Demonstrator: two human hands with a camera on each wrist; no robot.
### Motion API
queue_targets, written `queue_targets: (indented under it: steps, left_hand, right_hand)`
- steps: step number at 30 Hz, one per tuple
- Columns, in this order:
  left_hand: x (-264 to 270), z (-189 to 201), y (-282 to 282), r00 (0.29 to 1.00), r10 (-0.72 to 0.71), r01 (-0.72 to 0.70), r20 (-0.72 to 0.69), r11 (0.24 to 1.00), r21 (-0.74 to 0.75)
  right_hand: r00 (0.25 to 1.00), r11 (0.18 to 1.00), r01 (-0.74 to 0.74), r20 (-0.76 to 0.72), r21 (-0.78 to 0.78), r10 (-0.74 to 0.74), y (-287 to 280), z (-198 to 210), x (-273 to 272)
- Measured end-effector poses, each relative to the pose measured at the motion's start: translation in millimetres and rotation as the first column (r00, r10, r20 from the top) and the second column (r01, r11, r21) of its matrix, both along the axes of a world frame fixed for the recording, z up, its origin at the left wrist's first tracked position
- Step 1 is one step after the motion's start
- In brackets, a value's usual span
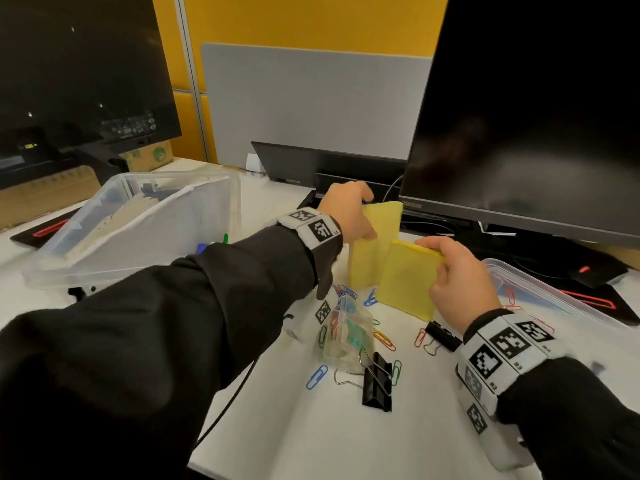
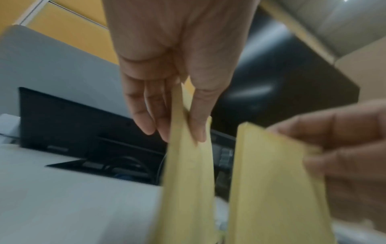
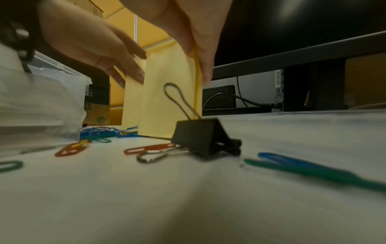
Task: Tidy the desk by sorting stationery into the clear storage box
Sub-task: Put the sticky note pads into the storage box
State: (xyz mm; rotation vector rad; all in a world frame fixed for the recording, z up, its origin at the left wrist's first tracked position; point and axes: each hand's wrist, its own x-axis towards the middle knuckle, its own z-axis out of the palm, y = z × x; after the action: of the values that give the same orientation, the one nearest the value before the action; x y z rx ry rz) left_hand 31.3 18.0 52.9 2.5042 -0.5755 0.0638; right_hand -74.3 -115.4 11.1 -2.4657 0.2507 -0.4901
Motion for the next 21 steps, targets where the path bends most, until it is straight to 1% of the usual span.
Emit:
queue_targets:
  steps: [2,4,7,10,13,14,16,18,21]
  left_hand:
    - [-5,18,-1,0.994,-0.039,0.041,0.100,0.999,-0.011]
    - [-9,34,3,0.990,-0.040,0.050,0.135,0.996,-0.067]
    - [-14,48,7,0.994,-0.100,0.105,0.047,0.987,-0.121]
    - [-19,40,4,0.981,-0.183,0.172,-0.063,0.974,-0.147]
    - [-25,27,-3,0.942,-0.275,0.242,-0.193,0.953,-0.182]
    - [-26,24,-5,0.926,-0.302,0.266,-0.227,0.948,-0.174]
    - [-28,21,-7,0.908,-0.325,0.301,-0.264,0.945,-0.129]
    - [-29,19,-8,0.906,-0.333,0.327,-0.260,0.943,-0.068]
    - [-34,18,-9,0.920,-0.331,0.343,-0.210,0.939,0.024]
  right_hand:
    - [1.000,1.000,0.001,0.010,-0.007,-0.001,0,0,-1]
    - [1.000,1.000,0.001,0.030,0.002,-0.001,-1,-2,0]
    - [0.997,0.999,-0.003,0.078,0.037,0.000,-4,-6,1]
    - [0.995,0.999,-0.023,0.102,0.049,0.018,-5,-8,3]
    - [0.990,0.985,0.030,0.129,0.171,-0.052,-5,-10,5]
    - [0.990,0.979,0.050,0.117,0.200,-0.075,-5,-10,5]
    - [0.993,0.980,0.076,0.080,0.184,-0.092,-6,-11,6]
    - [0.995,0.989,0.081,0.047,0.126,-0.088,-6,-10,5]
    - [0.995,0.996,0.053,0.078,0.073,-0.058,-5,-8,4]
